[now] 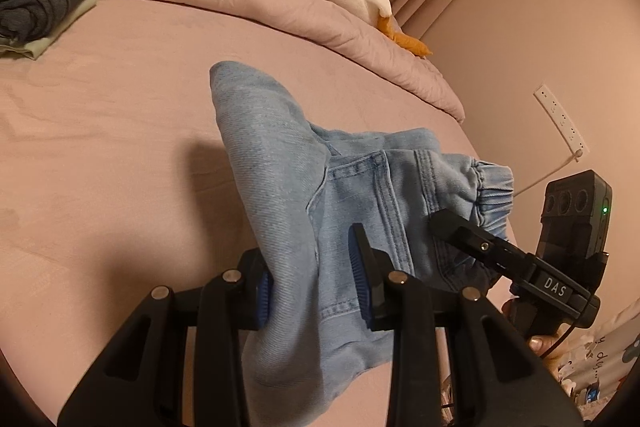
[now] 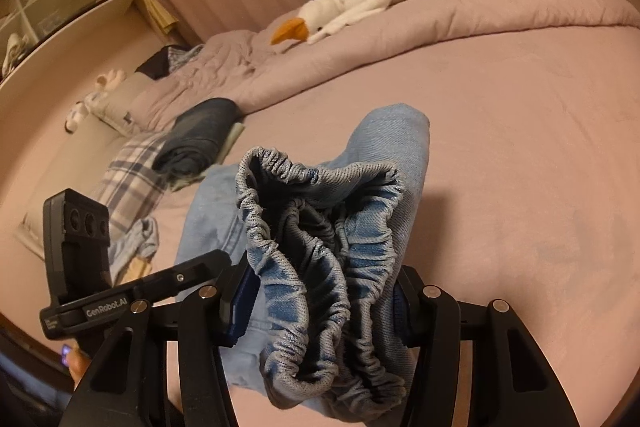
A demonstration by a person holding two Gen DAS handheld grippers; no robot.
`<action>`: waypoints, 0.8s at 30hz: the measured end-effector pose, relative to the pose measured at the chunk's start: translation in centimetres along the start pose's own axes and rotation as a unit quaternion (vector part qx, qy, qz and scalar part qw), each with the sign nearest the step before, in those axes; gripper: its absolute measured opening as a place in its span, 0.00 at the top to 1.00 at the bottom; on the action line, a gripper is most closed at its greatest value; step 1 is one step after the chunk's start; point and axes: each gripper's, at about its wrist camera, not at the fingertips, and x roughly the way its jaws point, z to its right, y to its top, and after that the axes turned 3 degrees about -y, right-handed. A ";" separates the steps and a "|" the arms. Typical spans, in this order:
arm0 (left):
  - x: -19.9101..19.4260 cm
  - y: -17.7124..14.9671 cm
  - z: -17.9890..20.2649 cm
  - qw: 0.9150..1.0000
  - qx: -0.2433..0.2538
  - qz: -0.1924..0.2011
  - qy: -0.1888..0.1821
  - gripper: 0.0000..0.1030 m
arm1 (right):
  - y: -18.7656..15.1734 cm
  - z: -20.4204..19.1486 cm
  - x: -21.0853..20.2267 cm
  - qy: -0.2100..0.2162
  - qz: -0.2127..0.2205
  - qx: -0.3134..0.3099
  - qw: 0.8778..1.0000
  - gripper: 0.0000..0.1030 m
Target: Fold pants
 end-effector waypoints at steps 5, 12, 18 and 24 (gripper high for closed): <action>-1.2 -0.3 -0.1 1.000 -0.005 0.008 0.005 0.70 | -0.1 -1.3 -0.2 0.007 -0.002 -0.010 1.000 0.45; -3.4 -0.9 -0.6 1.000 -0.012 0.024 0.010 0.69 | -0.3 -3.3 -0.3 0.017 -0.006 -0.027 0.999 0.45; -5.0 -1.3 -1.4 0.999 -0.018 0.035 0.016 0.68 | -0.4 -4.8 0.1 0.024 -0.011 -0.041 0.999 0.45; -6.2 -1.4 -2.2 0.999 -0.023 0.044 0.021 0.68 | -0.5 -6.0 0.5 0.030 -0.016 -0.053 0.998 0.45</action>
